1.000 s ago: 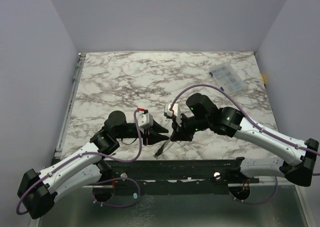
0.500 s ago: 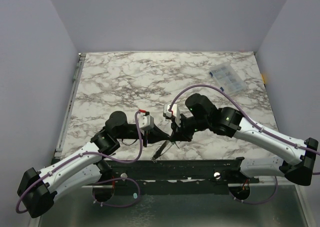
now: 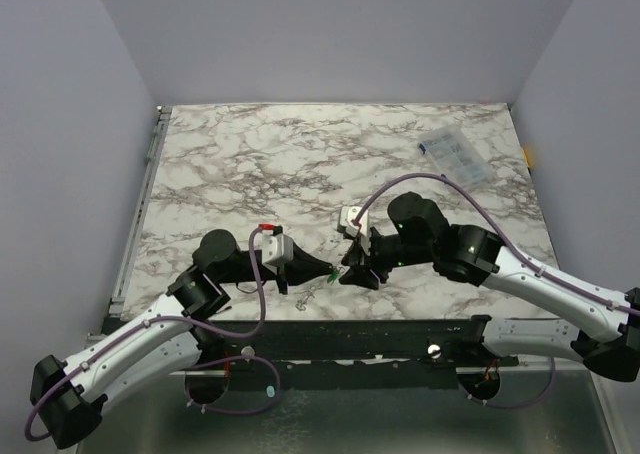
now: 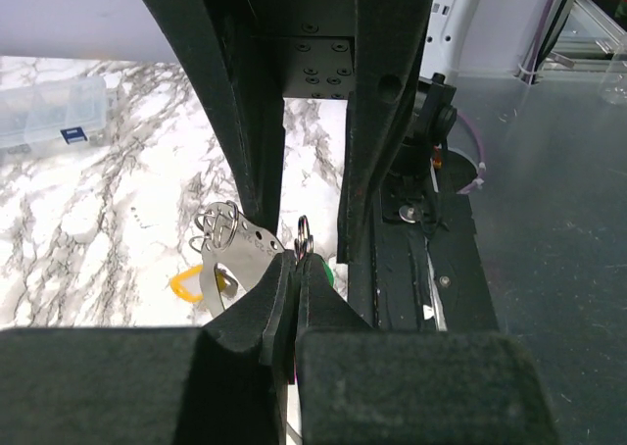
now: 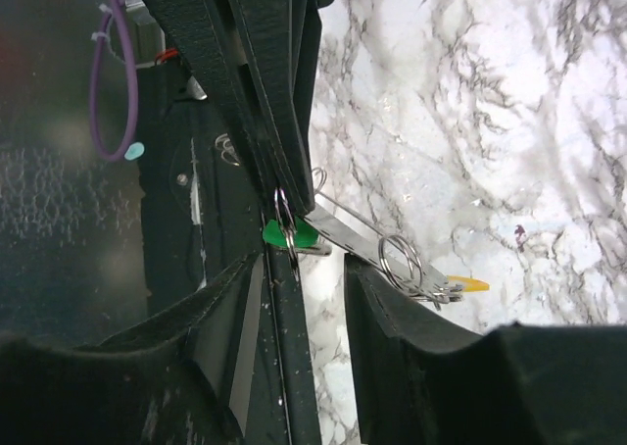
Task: Put the keys on the keyring
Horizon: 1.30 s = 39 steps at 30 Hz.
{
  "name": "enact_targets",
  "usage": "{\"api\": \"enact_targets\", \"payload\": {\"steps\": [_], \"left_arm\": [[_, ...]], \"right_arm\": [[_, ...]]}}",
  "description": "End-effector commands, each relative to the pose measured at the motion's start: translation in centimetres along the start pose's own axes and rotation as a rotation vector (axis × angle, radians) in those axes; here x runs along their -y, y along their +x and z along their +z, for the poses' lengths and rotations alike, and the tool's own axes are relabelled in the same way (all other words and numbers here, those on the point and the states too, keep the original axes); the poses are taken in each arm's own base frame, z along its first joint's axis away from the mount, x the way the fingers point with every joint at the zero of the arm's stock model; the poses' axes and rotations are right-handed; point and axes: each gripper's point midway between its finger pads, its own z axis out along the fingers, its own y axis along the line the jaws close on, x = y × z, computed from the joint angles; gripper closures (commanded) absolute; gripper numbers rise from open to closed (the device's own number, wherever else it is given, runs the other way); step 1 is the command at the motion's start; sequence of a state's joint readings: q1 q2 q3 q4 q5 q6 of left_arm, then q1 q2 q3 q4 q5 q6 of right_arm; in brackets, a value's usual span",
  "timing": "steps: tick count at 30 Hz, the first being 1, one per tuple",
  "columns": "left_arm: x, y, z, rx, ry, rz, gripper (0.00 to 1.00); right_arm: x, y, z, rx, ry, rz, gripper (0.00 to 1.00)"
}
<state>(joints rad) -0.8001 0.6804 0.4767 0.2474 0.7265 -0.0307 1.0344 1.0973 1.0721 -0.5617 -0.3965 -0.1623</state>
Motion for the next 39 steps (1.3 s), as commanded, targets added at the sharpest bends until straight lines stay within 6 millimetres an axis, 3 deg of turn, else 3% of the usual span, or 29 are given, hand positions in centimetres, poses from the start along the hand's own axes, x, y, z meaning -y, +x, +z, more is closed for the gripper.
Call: {"api": "enact_targets", "payload": {"steps": [1, 8, 18, 24, 28, 31, 39], "left_arm": [[0.1, -1.6, -0.1, 0.052, -0.003, 0.059, 1.00], [-0.1, -2.0, -0.3, 0.064, -0.024, 0.067, 1.00], [-0.2, -2.4, -0.5, 0.079, -0.034, 0.081, 1.00], [-0.1, -2.9, -0.7, 0.096, -0.042, 0.092, 1.00], [-0.3, -3.2, -0.9, 0.109, -0.058, 0.100, 1.00], [-0.4, -3.6, -1.1, 0.123, -0.073, 0.108, 1.00], [-0.9, -4.5, -1.7, 0.169, -0.110, 0.114, 1.00]], "right_arm": [[0.6, -1.8, -0.4, 0.101, 0.052, -0.033, 0.53], [0.6, -3.2, -0.5, 0.198, 0.055, -0.036, 0.53], [0.3, -3.7, 0.2, 0.240, 0.026, -0.040, 0.51], [0.4, -3.9, 0.3, 0.264, 0.033, -0.048, 0.66], [0.5, -3.5, 0.4, 0.255, 0.037, -0.045, 0.68], [0.4, -3.2, 0.3, 0.261, 0.037, -0.042, 0.76], [0.2, -2.5, 0.4, 0.284, 0.038, -0.033, 0.76]]}}
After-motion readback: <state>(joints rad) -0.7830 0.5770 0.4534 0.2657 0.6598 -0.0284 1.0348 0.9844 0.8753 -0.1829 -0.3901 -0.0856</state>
